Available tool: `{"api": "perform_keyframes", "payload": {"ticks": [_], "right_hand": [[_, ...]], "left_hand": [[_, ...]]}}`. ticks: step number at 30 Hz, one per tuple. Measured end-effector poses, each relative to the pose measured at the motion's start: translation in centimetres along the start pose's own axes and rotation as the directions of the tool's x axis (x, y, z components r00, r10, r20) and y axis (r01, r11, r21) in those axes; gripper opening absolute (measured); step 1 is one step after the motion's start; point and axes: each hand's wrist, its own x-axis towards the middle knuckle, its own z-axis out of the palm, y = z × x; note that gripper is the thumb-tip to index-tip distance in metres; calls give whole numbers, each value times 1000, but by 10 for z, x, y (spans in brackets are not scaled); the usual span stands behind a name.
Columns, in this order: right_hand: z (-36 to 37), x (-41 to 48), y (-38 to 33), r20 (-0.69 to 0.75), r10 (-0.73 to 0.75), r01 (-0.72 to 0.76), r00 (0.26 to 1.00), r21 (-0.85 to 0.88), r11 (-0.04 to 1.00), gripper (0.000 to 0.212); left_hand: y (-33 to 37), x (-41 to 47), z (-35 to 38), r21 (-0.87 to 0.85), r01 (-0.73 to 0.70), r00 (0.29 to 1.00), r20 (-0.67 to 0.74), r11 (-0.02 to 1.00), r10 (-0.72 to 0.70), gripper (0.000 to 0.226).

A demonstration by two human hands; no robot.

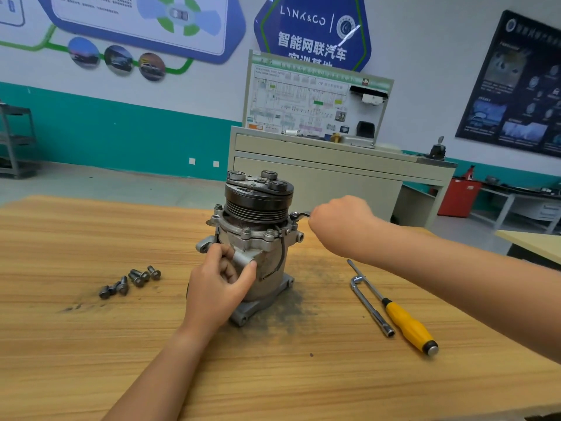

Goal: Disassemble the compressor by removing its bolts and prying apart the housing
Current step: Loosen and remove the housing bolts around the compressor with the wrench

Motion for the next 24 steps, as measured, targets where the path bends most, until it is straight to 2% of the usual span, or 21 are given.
{"api": "perform_keyframes", "payload": {"ticks": [3, 8, 14, 20, 24], "right_hand": [[-6, 0, -3, 2, -55, 55, 998, -109, 993, 14], [-3, 2, 11, 31, -48, 47, 998, 33, 998, 19], [3, -1, 5, -30, -44, 42, 999, -49, 998, 15], [20, 1, 8, -21, 26, -23, 999, 134, 991, 16], [22, 2, 9, -27, 33, -30, 999, 108, 994, 18]], "left_hand": [[2, 0, -1, -6, 4, 1000, -4, 1000, -4, 24], [2, 0, -1, -3, 17, 1000, 6, 1000, -17, 23], [1, 0, -1, -5, 21, 1000, 14, 1000, -21, 21], [3, 0, -1, 15, 20, 1000, 17, 1000, -20, 21], [3, 1, -3, 19, 26, 999, 26, 999, -26, 21]]}}
